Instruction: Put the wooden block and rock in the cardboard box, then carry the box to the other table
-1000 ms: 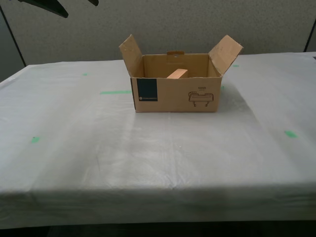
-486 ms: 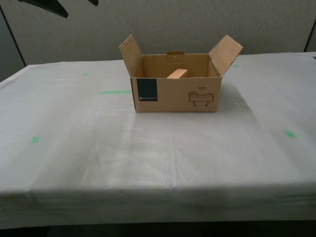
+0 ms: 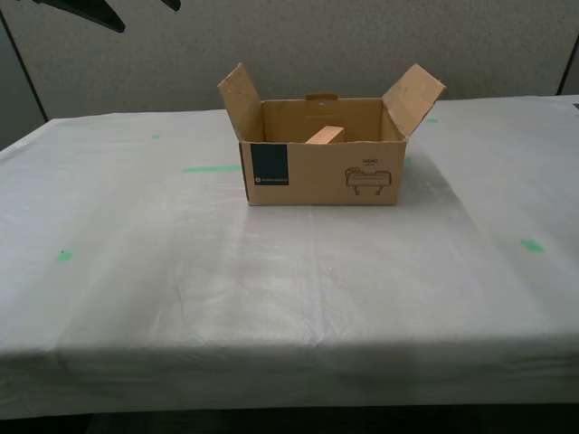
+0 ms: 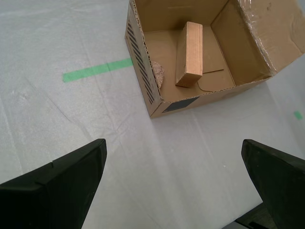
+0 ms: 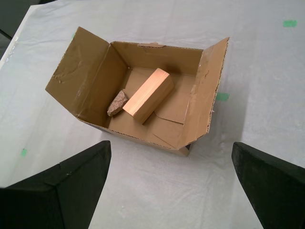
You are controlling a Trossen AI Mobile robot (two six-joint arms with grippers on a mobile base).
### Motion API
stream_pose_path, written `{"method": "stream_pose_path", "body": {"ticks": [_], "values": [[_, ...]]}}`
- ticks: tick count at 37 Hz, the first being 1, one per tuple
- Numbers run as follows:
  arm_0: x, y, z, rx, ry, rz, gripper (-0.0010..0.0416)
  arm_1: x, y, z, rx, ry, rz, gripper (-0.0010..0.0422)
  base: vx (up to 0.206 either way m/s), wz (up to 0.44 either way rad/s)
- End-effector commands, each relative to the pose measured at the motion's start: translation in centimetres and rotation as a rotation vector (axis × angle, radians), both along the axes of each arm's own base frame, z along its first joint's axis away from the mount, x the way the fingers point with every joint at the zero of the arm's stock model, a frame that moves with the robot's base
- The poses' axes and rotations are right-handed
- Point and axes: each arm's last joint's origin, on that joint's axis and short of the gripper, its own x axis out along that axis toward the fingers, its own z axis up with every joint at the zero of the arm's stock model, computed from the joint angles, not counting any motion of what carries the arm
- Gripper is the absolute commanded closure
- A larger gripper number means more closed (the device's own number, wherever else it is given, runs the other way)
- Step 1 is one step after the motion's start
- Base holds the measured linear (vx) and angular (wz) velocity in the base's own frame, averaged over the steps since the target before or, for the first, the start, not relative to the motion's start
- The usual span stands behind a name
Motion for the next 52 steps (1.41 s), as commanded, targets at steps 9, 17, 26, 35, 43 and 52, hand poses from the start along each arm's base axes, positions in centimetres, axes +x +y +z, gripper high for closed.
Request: {"method": "stream_pose_path", "body": {"ticks": [9,17,26,35,43,52], "values": [[0.00,0.01,0.05,-0.002,-0.003,-0.001,0.0053,0.00,-0.01,0.00,0.001,0.000,0.001,0.0025,0.000,0.000],[0.00,0.01,0.05,-0.002,-0.003,-0.001,0.0053,0.00,-0.01,0.00,0.000,0.000,0.001,0.0025,0.000,0.000],[0.00,0.01,0.05,-0.002,-0.003,-0.001,0.0053,0.00,-0.01,0.00,0.000,0.000,0.001,0.0025,0.000,0.000],[0.00,0.01,0.05,-0.002,-0.003,-0.001,0.0053,0.00,-0.01,0.00,0.000,0.000,0.002,0.0025,0.000,0.000],[0.00,0.01,0.05,-0.002,-0.003,-0.001,0.0053,0.00,-0.01,0.00,0.001,0.000,0.001,0.0025,0.000,0.000],[0.00,0.01,0.05,-0.002,-0.003,-0.001,0.0053,0.00,-0.01,0.00,0.000,0.000,0.002,0.0025,0.000,0.000]]}}
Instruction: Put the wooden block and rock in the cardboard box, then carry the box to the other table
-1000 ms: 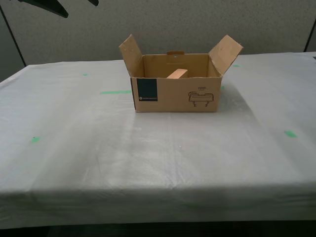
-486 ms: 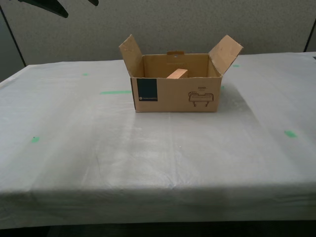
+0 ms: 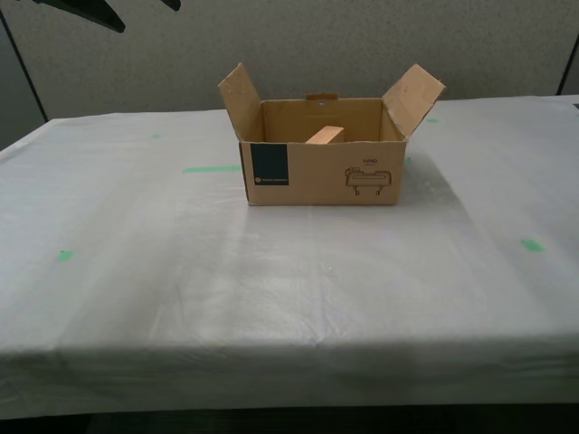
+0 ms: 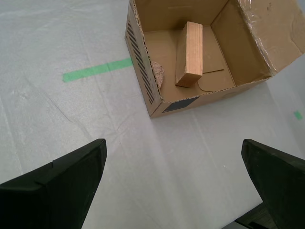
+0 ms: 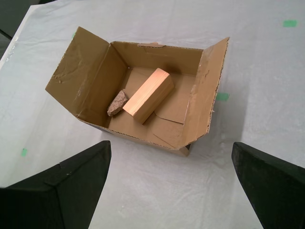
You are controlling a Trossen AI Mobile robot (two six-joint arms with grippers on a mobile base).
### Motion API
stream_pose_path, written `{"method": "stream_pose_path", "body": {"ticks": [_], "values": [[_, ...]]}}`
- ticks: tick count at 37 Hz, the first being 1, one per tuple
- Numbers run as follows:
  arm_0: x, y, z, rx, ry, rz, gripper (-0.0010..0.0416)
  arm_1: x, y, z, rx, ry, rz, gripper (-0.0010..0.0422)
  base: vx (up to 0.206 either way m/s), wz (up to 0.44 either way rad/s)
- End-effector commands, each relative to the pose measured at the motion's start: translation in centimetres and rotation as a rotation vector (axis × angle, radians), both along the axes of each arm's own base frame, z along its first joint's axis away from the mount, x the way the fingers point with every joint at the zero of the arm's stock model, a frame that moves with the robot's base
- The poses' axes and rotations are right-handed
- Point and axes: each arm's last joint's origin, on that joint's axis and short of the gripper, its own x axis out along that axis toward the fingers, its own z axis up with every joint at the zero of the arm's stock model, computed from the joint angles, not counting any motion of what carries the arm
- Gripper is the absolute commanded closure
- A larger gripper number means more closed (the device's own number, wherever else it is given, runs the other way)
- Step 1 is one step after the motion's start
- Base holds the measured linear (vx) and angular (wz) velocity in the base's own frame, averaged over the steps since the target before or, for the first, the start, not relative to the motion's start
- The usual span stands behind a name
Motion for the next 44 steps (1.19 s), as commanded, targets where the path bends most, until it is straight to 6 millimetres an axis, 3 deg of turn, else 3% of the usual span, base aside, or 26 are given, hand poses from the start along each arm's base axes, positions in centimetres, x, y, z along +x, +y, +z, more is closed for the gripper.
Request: {"method": "stream_pose_path", "body": {"ticks": [1,44], "values": [[0.00,-0.01,0.05,-0.002,-0.003,-0.002,0.0053,0.00,-0.01,0.00,0.000,0.000,0.001,0.0025,0.000,0.000],[0.00,-0.01,0.05,-0.002,-0.003,-0.002,0.0053,0.00,-0.01,0.00,0.000,0.000,0.001,0.0025,0.000,0.000]]}}
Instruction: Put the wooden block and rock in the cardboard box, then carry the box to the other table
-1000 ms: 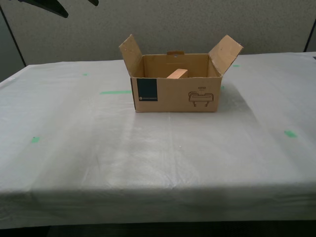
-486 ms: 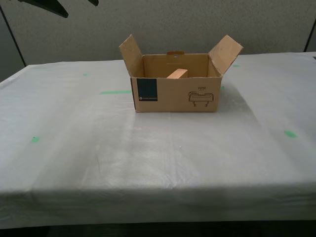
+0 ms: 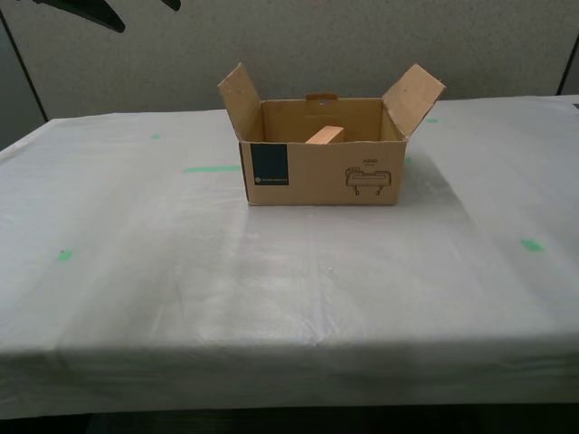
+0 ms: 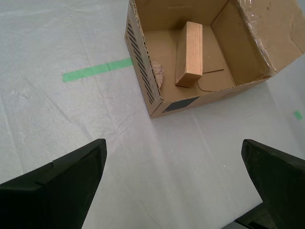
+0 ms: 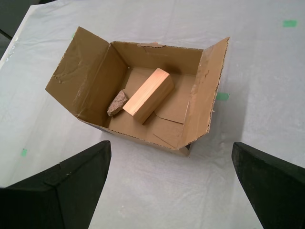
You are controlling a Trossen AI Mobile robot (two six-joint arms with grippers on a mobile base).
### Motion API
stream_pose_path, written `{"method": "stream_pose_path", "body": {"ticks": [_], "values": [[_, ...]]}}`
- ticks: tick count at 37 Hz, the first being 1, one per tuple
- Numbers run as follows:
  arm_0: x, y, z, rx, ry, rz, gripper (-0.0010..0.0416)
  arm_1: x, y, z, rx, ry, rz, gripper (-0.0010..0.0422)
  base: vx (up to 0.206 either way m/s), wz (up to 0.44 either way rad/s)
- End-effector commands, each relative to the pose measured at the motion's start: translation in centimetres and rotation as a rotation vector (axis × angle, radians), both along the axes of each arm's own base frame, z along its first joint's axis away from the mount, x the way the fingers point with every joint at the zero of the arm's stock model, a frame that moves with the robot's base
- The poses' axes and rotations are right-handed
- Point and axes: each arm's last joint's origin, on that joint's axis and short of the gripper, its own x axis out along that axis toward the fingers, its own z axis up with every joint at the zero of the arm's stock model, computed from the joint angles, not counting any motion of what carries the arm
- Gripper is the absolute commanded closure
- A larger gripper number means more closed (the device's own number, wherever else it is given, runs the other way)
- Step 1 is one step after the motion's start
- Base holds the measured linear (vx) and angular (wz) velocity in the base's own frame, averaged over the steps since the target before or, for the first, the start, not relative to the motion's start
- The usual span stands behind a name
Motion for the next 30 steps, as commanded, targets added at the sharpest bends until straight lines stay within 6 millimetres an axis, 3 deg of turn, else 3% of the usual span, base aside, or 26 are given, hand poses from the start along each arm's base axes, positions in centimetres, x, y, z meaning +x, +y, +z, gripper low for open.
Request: {"method": "stream_pose_path", "body": {"ticks": [1,30], "values": [[-0.01,0.01,0.05,-0.002,-0.003,-0.001,0.0053,0.00,-0.01,0.00,0.000,0.000,0.001,0.0025,0.000,0.000],[-0.01,0.01,0.05,-0.002,-0.003,-0.001,0.0053,0.00,-0.01,0.00,0.000,0.000,0.002,0.0025,0.000,0.000]]}}
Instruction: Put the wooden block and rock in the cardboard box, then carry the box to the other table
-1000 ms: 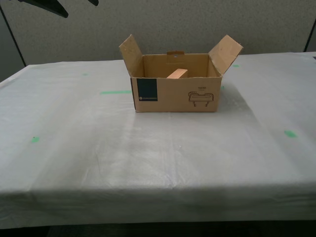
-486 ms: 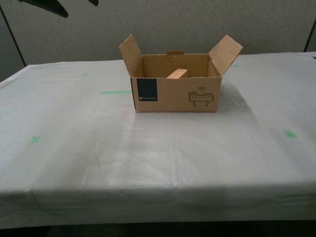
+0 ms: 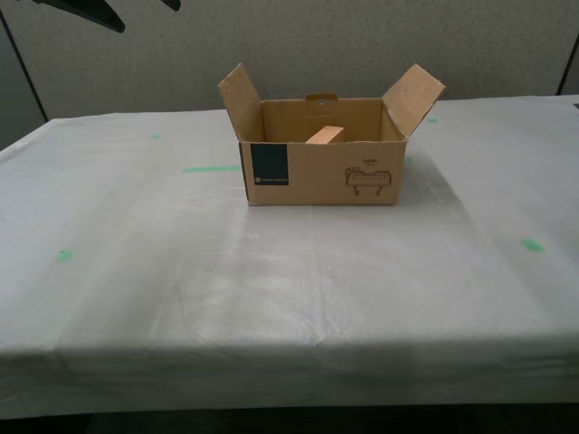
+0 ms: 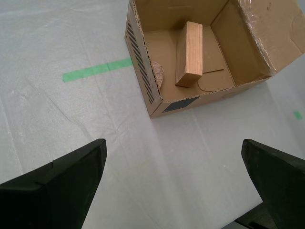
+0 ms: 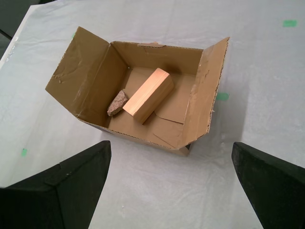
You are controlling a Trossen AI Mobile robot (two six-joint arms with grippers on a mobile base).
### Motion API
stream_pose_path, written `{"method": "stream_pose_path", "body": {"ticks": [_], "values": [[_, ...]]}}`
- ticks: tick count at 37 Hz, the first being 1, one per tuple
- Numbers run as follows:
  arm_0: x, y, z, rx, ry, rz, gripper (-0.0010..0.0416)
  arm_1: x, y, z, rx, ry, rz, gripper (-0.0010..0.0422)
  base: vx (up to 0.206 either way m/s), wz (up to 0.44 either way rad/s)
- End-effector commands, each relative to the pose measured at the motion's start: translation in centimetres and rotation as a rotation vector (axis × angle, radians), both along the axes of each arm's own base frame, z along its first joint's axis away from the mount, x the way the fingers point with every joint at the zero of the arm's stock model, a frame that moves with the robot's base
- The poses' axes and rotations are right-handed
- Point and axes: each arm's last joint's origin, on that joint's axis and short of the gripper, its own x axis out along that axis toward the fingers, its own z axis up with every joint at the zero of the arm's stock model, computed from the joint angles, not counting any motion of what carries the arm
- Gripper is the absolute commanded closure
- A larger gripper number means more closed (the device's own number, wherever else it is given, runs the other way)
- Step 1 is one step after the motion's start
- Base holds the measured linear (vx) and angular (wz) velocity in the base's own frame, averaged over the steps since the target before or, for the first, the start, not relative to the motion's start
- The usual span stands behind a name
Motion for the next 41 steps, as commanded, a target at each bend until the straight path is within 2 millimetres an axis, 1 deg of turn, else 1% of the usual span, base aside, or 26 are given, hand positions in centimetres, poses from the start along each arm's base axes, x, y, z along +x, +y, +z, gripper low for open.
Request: {"method": "stream_pose_path", "body": {"ticks": [1,41], "values": [[0.00,-0.01,0.05,-0.002,-0.003,-0.002,0.0053,0.00,-0.01,0.00,0.000,0.000,0.001,0.0025,0.000,0.000],[0.00,-0.01,0.05,-0.002,-0.003,-0.002,0.0053,0.00,-0.01,0.00,0.000,0.000,0.002,0.0025,0.000,0.000]]}}
